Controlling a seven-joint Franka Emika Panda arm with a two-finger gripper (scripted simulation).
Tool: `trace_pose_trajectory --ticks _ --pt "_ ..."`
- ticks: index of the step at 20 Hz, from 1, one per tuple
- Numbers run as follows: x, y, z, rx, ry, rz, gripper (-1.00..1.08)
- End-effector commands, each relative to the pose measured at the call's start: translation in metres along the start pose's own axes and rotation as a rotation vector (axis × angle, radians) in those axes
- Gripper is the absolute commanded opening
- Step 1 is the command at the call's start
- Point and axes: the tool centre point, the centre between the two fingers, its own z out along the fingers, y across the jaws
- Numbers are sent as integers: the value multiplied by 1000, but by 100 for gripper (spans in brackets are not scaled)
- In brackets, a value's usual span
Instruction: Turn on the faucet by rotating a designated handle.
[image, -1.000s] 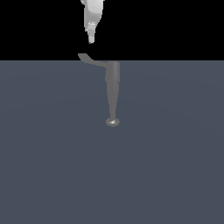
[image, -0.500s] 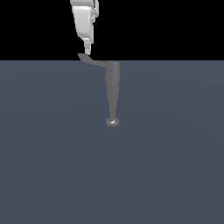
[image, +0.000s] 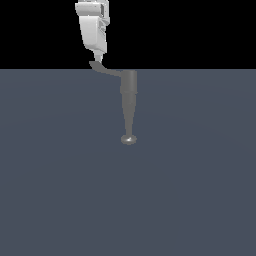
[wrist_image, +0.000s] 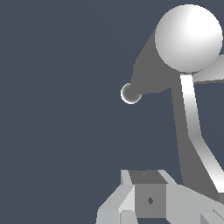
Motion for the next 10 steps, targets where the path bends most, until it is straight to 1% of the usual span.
trace_pose_trajectory --ticks 1,3,10 --pt "0 -1 0 1 1 3 -100" --pt "0 0 0 1 1 2 -100" --pt "0 16 0 1 1 2 -100"
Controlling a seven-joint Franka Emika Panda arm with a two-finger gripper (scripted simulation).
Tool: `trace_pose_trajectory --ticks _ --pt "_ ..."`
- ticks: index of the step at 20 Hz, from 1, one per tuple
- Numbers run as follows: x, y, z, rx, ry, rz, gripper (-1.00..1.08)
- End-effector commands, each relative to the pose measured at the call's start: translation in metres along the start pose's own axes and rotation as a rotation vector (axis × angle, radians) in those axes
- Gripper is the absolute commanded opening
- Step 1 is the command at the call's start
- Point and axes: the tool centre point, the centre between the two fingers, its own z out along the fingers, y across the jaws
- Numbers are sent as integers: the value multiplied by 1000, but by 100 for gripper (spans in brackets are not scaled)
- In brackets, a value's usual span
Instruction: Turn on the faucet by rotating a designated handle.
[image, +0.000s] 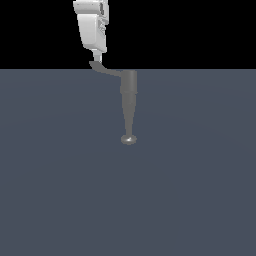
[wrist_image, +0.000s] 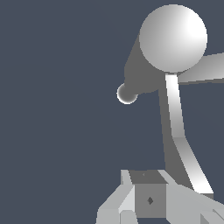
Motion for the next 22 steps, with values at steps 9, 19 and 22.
trace_pose_trajectory --ticks 9,19,22 --pt "1 25 0 0 0 0 -100" --pt "2 50 0 0 0 1 -100" --pt "2 57 0 0 0 1 -100"
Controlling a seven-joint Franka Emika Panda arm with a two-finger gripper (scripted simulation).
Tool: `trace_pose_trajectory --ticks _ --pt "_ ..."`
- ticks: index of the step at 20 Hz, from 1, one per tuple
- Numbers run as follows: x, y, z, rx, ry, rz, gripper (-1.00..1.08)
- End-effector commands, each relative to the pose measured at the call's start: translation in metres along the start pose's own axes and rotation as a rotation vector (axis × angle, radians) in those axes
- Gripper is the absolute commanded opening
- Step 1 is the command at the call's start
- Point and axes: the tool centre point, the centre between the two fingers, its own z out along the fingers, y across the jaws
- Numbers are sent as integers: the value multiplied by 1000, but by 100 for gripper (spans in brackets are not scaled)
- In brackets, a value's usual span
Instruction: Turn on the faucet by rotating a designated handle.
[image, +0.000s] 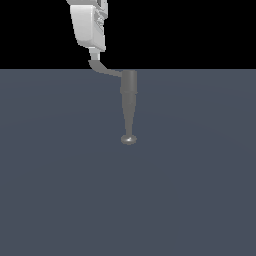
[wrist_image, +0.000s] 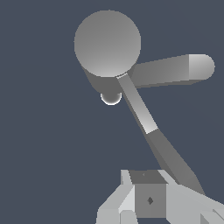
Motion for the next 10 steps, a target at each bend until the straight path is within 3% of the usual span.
trace_pose_trajectory --ticks 1,10 --pt "-1 9 1 -6 0 -3 -100" --pt "7 22 0 -1 1 -1 -100"
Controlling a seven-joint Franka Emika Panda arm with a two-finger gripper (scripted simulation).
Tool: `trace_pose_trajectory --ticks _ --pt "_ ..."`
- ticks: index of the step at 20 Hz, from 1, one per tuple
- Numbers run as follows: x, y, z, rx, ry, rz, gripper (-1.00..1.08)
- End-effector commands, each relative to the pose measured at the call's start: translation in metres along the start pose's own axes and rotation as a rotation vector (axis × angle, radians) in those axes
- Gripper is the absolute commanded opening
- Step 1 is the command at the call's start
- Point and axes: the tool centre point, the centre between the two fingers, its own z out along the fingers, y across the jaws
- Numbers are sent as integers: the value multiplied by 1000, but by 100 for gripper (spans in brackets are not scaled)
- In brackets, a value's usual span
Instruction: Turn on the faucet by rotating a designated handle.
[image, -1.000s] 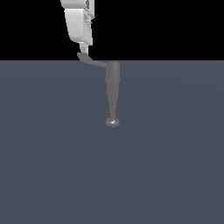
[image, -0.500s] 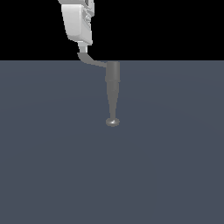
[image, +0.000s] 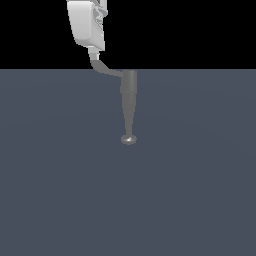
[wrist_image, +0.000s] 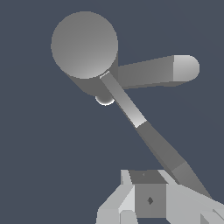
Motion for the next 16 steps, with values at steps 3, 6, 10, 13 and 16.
trace_pose_trajectory --ticks 3,6,10,13,16 --pt "12 11 0 -2 1 4 -100" --pt "19 18 0 -3 1 3 -100" --pt "29 28 0 -4 1 3 -100" --pt "36 36 0 -4 1 3 -100" --pt "43 44 0 -5 1 3 -100"
